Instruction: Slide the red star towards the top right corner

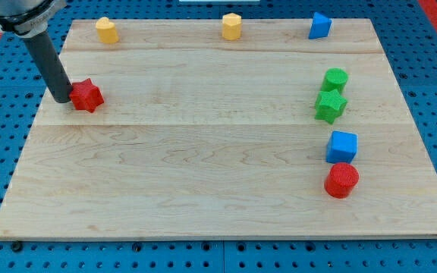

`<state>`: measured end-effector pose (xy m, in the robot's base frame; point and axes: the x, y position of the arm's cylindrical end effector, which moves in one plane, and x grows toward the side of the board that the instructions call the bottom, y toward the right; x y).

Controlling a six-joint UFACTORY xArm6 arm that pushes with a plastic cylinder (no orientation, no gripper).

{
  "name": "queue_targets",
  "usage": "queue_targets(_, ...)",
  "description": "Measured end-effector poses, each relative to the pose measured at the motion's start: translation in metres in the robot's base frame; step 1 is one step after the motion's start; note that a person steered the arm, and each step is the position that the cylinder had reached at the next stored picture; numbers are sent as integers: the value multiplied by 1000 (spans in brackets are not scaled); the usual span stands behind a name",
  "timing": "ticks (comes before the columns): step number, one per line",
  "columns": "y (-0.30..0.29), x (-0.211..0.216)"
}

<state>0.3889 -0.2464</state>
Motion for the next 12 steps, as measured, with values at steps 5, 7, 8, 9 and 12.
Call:
queue_targets(5, -3, 115)
queue_targets(7, -58, 115)
queue_targets(8, -58, 68)
queue_targets(9, -44, 49)
queue_targets(12, 24, 22)
